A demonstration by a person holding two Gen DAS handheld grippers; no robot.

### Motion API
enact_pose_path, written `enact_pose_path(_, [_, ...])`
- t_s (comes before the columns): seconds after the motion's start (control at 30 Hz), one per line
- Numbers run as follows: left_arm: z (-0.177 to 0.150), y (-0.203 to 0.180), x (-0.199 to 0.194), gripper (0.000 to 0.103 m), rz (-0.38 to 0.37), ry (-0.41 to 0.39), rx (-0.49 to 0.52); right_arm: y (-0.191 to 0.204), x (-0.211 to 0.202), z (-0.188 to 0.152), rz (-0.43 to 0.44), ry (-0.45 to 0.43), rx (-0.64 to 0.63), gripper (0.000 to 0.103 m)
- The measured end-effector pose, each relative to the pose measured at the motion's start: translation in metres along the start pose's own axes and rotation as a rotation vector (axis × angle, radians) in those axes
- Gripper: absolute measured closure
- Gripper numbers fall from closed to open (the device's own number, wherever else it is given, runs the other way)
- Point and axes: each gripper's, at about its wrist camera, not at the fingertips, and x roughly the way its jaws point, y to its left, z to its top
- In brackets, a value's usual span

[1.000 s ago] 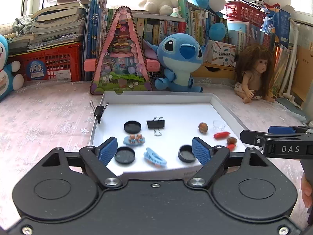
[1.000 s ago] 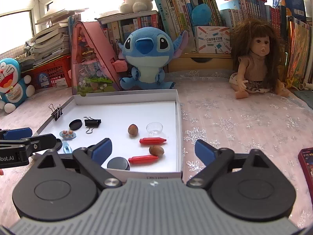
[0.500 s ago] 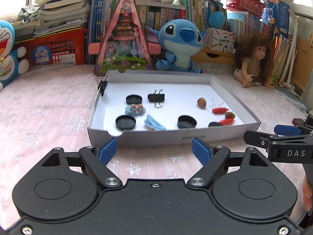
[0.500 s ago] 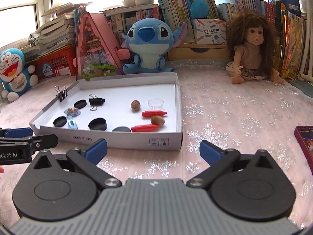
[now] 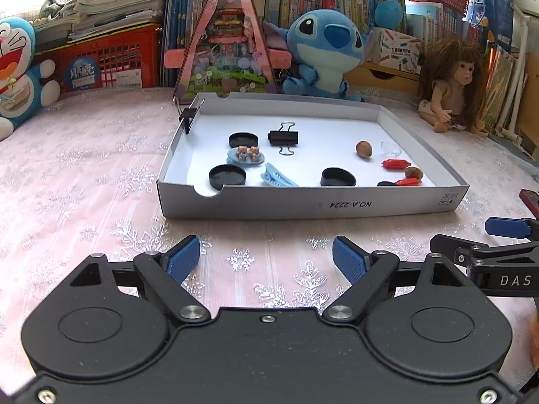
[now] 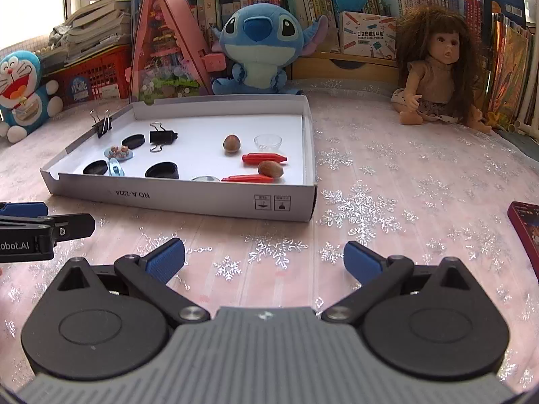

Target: Organize rigid objects

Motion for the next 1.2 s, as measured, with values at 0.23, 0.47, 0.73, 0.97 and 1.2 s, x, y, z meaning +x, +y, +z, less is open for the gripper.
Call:
enact_pose_path(0.23, [-0.005, -0.0016, 0.0028, 0.015, 0.017, -0.001, 0.01, 0.0046, 0.0048, -0.0045, -0.01, 0.011, -0.013, 0.0])
enact_pose_path(0.47, [-0.0078, -0.0055, 0.0056, 0.009, 0.034, 0.001, 0.028, 0.005, 0.0057, -0.0052, -0.011, 0.012, -0.014, 0.0])
enact_pose_path(0.73, [-0.0095, -0.0076, 0.0083, 0.002, 0.07, 0.003, 0.034, 0.0051, 0.0058, -0.0056, -0.01, 0.012, -0.014, 0.0])
enact_pose_path(0.97, [-0.0101, -0.0073, 0.009, 0.001, 0.085, 0.007, 0.032, 0.0051, 0.0056, -0.0057, -0.01, 0.012, -0.015, 0.0])
enact_pose_path(1.2, [-0.0095, -0.0066, 0.0101, 0.0, 0.096, 0.007, 0.027, 0.005, 0.0053, -0.0055, -0.01, 0.012, -0.015, 0.0])
